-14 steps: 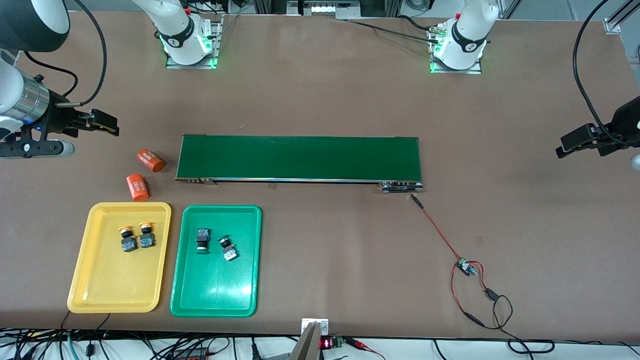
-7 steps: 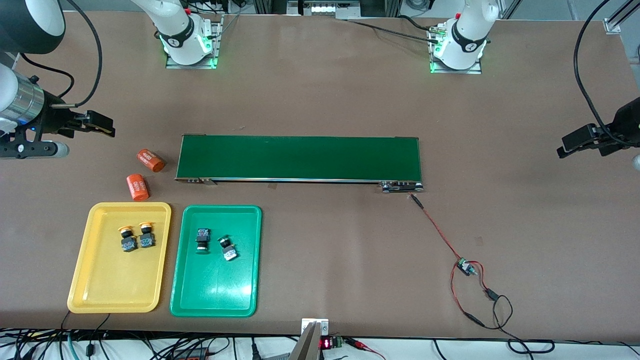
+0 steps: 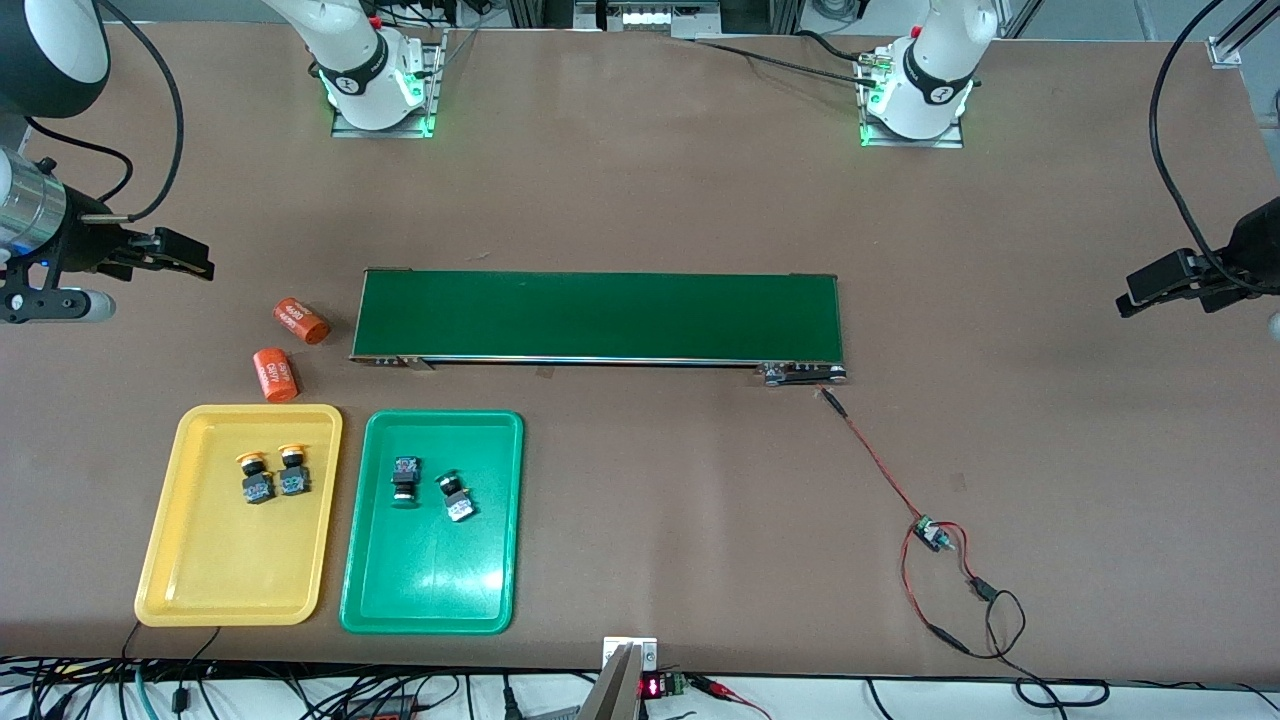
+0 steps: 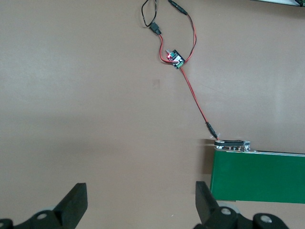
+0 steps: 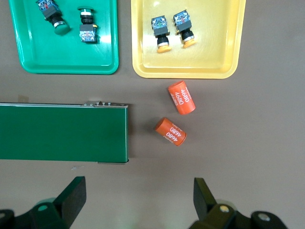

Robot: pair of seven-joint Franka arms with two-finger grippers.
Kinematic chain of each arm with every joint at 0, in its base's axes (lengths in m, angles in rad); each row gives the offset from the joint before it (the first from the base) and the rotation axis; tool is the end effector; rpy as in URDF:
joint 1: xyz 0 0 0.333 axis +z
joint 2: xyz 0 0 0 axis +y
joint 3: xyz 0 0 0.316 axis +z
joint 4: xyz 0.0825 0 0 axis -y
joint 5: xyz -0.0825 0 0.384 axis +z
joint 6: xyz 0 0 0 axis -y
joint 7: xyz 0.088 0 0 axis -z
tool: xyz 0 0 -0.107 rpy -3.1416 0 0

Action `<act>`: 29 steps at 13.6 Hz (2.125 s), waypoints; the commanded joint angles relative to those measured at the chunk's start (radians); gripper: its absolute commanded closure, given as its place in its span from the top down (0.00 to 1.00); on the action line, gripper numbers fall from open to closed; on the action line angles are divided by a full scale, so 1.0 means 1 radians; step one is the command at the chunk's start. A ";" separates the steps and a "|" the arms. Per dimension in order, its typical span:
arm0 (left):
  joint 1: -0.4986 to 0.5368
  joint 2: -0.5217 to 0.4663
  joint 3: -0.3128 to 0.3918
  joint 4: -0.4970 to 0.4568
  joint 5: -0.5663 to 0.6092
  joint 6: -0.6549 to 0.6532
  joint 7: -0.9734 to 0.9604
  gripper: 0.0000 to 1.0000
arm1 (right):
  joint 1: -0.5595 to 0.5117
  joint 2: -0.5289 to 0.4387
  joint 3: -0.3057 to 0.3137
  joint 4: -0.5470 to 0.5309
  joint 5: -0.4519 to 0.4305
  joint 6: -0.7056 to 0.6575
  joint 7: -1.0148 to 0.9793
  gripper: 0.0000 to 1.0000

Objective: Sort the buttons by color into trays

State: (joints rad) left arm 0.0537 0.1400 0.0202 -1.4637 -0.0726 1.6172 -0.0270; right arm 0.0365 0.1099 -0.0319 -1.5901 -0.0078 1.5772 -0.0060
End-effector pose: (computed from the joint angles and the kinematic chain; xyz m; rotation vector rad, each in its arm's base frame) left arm 0.6007 0.0361 0.5987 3.0680 0.1590 0.0233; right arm 0.5823 0.0027 0.5534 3.1244 0.0174 -0.1920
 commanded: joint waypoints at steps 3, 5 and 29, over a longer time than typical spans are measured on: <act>0.002 -0.002 -0.006 0.002 0.002 0.003 0.022 1.00 | -0.001 -0.009 -0.003 0.028 0.006 -0.009 -0.023 1.00; 0.003 -0.002 -0.006 0.000 0.002 0.003 0.022 1.00 | -0.004 -0.013 0.001 0.032 0.006 -0.011 -0.026 1.00; -0.005 -0.026 -0.029 -0.010 0.004 0.033 0.021 1.00 | -0.006 -0.073 0.004 -0.010 0.005 -0.092 -0.014 1.00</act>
State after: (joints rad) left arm 0.0453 0.1316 -0.0044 -1.4638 -0.0726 1.6556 -0.0264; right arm 0.0346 0.0384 -0.0312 -1.5988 -0.0078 1.4914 -0.0148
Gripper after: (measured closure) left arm 0.000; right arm 0.000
